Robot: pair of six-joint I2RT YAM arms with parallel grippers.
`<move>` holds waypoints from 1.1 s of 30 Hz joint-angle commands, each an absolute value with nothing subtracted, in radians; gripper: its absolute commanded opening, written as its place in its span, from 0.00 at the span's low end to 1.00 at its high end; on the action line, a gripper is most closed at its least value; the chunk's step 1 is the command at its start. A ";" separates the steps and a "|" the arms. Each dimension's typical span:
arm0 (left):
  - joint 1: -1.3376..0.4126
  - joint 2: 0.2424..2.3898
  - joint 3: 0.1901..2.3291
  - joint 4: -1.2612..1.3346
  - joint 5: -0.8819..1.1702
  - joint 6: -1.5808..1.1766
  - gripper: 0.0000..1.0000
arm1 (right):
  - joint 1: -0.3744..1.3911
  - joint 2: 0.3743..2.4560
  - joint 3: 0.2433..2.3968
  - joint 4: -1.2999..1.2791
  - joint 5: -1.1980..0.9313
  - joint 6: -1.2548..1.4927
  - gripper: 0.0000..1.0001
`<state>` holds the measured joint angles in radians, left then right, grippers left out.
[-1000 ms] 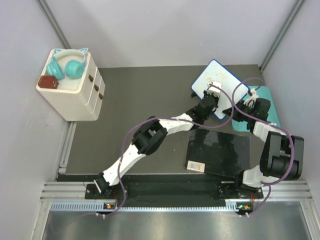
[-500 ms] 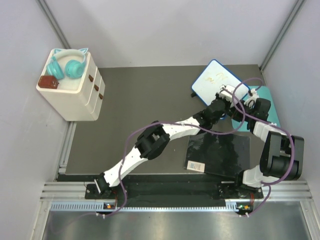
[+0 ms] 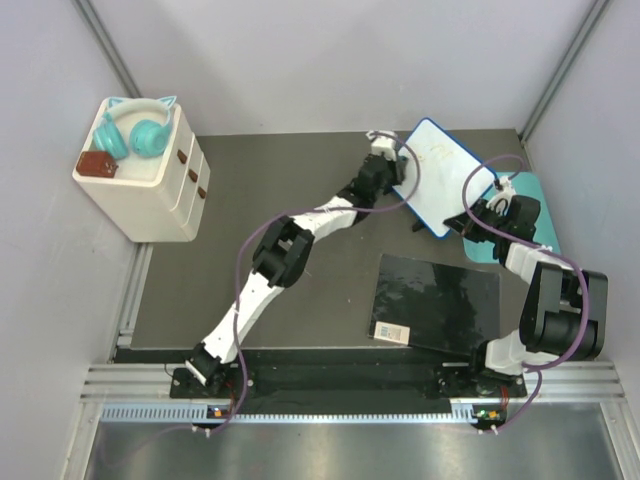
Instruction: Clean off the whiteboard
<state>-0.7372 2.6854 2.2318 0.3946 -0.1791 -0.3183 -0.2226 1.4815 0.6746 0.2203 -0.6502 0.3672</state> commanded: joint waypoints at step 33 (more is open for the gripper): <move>-0.733 2.800 2.448 0.488 -0.049 -0.140 0.00 | -0.202 1.465 0.650 0.071 -0.591 0.287 0.00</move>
